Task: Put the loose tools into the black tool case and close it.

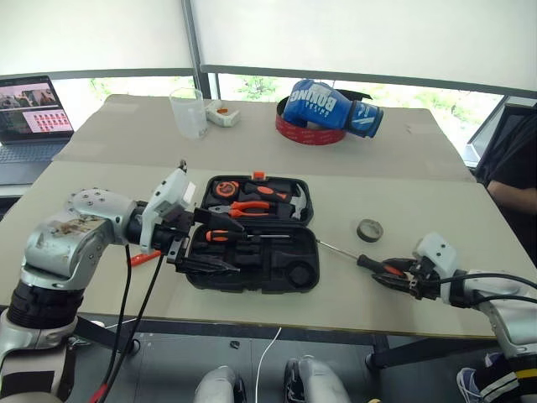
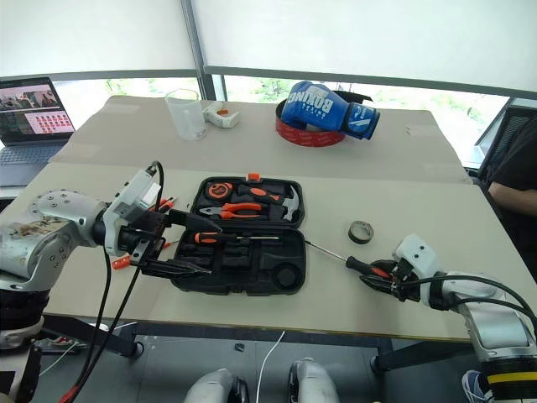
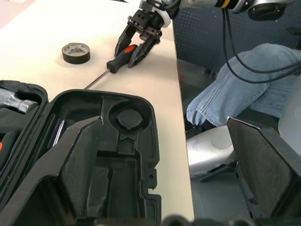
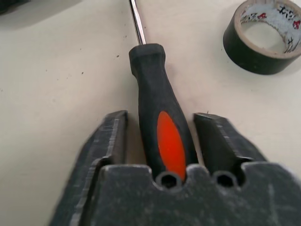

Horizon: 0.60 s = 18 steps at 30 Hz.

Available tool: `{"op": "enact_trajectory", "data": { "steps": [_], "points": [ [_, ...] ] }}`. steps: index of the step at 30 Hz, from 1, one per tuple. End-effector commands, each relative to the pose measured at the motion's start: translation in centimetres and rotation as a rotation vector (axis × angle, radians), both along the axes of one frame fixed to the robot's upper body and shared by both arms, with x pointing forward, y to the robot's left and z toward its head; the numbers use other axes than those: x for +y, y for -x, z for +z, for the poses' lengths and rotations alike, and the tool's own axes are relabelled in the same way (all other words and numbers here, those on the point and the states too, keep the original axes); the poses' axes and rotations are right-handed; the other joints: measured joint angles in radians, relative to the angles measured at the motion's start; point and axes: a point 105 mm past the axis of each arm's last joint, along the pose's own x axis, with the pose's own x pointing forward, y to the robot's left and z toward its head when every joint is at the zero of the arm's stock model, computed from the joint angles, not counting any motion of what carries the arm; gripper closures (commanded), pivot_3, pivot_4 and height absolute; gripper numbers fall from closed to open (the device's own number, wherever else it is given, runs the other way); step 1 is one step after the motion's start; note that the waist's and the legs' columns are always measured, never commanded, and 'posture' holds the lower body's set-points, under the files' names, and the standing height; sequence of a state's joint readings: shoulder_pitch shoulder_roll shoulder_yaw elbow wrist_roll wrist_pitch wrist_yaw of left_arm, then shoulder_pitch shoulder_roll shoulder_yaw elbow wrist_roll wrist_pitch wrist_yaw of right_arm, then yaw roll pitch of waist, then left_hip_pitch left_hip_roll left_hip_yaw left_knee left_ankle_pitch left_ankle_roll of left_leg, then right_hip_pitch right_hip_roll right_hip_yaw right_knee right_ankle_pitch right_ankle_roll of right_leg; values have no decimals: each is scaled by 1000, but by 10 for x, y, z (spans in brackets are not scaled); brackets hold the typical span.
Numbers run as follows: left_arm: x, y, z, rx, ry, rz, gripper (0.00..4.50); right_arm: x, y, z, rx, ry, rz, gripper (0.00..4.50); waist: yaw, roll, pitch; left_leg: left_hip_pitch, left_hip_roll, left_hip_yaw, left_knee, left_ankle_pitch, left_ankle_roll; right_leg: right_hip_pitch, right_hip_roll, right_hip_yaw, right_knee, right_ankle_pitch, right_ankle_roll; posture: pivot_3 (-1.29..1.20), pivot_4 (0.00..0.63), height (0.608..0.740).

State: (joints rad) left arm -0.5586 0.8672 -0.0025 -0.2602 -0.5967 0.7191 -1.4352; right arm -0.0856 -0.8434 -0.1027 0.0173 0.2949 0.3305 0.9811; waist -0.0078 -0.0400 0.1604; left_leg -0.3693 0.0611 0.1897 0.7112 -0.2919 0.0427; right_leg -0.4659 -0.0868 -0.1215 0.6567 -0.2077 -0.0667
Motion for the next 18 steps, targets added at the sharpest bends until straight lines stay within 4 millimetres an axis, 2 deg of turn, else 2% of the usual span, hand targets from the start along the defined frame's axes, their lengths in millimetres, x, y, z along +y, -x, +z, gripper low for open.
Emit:
{"op": "enact_trajectory", "data": {
  "steps": [1, 4, 6, 10, 13, 16, 18],
  "points": [
    [7, 8, 0, -16, -32, -3, 0, -16, 5, 34, -91, -8, -20, 3444, 2, 0, 0, 0, 0, 0, 0, 0, 0, 0, 0, 0, 0, 0, 0, 0, 150, 714],
    [21, 11, -6, -7, -66, 47, 0, -15, 14, 64, -135, -38, 41, 3444, -1, 4, 2, 0, 0, 0, 0, 0, 0, -1, 0, 1, 0, 0, 0, 0, 150, 714],
    [30, 12, -8, -4, -78, 86, 0, -5, 20, 80, -165, -29, 142, 3444, -5, 4, 2, 0, 0, 0, 0, 0, 0, -1, 0, 1, 0, 0, 0, 0, 150, 714],
    [43, 16, -10, -10, -93, 146, 0, 27, 13, 103, -190, -49, 304, 3444, -10, 4, 2, 1, 4, 0, -1, -1, -2, 0, 2, 1, 0, 0, 0, 0, 150, 714],
    [54, 16, -15, -24, -124, 210, 0, 69, -8, 103, -216, 0, 456, 3444, -13, 4, 3, 2, 4, -1, -1, -2, -3, -1, 3, 0, 0, 0, 0, 0, 150, 714],
    [68, 13, -21, -43, -177, 270, 0, 108, -28, 87, -207, 93, 582, 3444, -10, 4, 3, 0, 5, -1, -1, -1, -5, -4, 5, 0, 1, 0, -1, 0, 150, 714],
    [73, 11, -21, -44, -175, 294, 0, 123, -38, 82, -199, 112, 607, 3444, -4, 5, 3, -1, 6, 0, -2, -1, -7, -6, 7, 0, 2, -2, -3, 0, 150, 714]
  ]
}}
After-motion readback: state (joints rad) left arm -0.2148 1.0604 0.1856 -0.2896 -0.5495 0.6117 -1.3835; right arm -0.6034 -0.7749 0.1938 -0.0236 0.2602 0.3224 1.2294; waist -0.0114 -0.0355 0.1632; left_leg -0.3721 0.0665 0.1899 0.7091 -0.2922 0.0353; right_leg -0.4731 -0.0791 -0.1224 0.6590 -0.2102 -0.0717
